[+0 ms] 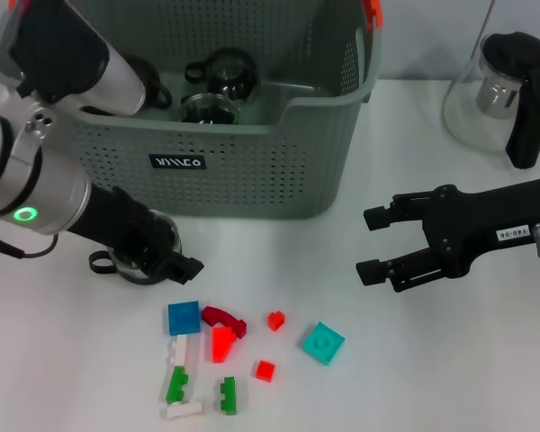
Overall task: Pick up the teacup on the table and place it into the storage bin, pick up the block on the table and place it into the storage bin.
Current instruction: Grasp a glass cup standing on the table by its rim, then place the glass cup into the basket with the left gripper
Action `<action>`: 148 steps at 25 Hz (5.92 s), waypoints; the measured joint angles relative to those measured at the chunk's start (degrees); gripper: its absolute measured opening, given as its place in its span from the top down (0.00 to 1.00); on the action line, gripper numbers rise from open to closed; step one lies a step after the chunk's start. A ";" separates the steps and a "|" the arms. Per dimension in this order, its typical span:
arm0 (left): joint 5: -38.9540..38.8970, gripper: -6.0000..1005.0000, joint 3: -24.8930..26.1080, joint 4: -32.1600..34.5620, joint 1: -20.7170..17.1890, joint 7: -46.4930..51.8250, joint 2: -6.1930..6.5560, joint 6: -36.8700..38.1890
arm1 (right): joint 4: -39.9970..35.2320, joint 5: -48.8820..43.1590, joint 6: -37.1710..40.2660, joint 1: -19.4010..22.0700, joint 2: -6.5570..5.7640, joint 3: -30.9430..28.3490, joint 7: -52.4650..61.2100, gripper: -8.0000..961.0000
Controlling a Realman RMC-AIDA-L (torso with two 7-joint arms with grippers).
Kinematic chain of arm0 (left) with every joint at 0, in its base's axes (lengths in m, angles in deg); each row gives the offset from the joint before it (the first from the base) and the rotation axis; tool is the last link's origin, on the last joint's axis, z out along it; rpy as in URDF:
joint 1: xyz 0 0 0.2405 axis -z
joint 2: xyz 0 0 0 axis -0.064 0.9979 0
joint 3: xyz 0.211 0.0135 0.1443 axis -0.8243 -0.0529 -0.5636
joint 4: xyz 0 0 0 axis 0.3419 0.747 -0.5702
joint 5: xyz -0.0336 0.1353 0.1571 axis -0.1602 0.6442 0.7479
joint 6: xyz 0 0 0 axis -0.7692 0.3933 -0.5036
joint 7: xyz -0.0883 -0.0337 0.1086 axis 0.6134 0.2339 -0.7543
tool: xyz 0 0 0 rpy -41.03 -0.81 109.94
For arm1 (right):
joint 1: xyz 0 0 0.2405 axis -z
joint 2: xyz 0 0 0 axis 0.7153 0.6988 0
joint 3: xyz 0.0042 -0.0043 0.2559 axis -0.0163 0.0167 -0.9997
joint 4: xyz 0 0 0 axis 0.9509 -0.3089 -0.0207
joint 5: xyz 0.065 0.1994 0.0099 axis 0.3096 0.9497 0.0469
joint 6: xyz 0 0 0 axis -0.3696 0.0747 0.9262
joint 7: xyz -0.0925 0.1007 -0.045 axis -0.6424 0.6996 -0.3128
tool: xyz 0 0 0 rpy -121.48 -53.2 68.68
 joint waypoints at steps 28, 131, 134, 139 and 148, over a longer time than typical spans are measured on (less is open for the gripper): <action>10.87 0.31 -1.81 -17.74 8.46 10.21 -0.27 -9.32 | 0.16 -0.89 0.04 0.24 -0.20 0.43 0.09 0.01; 3.14 0.83 15.86 -51.15 33.84 1.14 7.67 -34.54 | 0.25 -0.80 -0.06 0.62 0.09 0.11 0.22 0.02; 3.54 0.83 15.84 -51.37 33.66 1.09 7.50 -34.95 | 0.25 -0.83 -0.06 0.61 0.17 0.11 0.21 0.02; 3.77 0.82 15.80 -51.45 33.38 1.09 7.26 -35.79 | 0.25 -0.89 -0.06 0.62 0.18 0.11 0.21 0.01; 3.79 0.80 15.80 -51.09 32.29 1.36 6.89 -36.95 | 0.80 -0.89 -0.06 0.85 0.18 0.11 -0.01 0.01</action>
